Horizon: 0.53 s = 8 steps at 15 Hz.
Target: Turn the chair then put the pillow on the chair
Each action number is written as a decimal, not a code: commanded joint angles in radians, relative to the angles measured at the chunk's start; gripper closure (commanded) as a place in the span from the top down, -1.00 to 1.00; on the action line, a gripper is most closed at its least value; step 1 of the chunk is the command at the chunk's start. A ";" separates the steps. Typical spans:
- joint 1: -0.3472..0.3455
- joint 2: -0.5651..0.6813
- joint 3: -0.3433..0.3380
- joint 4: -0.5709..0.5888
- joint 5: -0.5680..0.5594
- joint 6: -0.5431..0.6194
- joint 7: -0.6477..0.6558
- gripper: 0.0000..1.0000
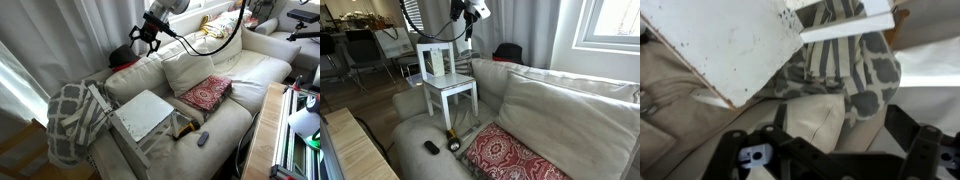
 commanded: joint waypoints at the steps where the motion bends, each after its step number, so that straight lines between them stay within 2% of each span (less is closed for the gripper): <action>1: -0.009 -0.016 -0.052 -0.089 -0.051 0.154 0.057 1.00; 2: -0.008 -0.011 -0.066 -0.102 -0.065 0.205 0.081 1.00; 3: -0.035 0.000 -0.024 -0.050 -0.051 0.137 0.043 1.00; 5: -0.040 0.003 -0.037 -0.075 -0.064 0.184 0.055 1.00; 8: -0.037 0.002 -0.038 -0.079 -0.068 0.189 0.067 1.00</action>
